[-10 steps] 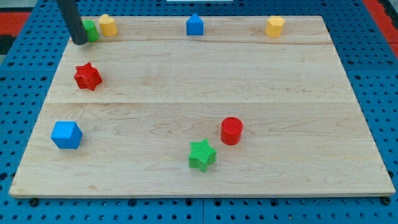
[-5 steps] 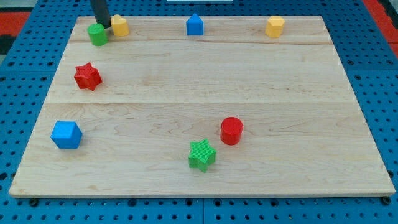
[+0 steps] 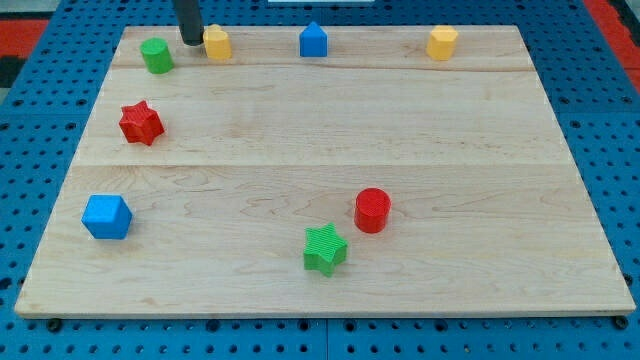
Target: Move the yellow heart towards the top center of the board
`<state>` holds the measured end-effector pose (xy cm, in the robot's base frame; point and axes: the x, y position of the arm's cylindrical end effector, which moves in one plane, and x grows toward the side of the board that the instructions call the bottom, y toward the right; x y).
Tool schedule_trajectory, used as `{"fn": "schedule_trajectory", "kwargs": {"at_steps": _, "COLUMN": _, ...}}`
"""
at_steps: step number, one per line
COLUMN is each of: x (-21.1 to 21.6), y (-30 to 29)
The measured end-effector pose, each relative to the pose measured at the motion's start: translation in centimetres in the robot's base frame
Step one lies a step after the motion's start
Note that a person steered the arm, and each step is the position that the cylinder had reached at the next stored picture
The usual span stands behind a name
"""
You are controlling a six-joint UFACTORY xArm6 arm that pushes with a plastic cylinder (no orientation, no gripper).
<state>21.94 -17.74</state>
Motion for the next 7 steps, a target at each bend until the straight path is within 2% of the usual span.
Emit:
{"fn": "schedule_trajectory", "kwargs": {"at_steps": 2, "x": -1.6, "y": 1.8}}
{"fn": "schedule_trajectory", "kwargs": {"at_steps": 4, "x": -1.5, "y": 9.3}}
{"fn": "schedule_trajectory", "kwargs": {"at_steps": 5, "x": 1.4, "y": 10.0}}
{"fn": "schedule_trajectory", "kwargs": {"at_steps": 6, "x": 6.0, "y": 10.8}}
{"fn": "schedule_trajectory", "kwargs": {"at_steps": 7, "x": 3.0, "y": 13.3}}
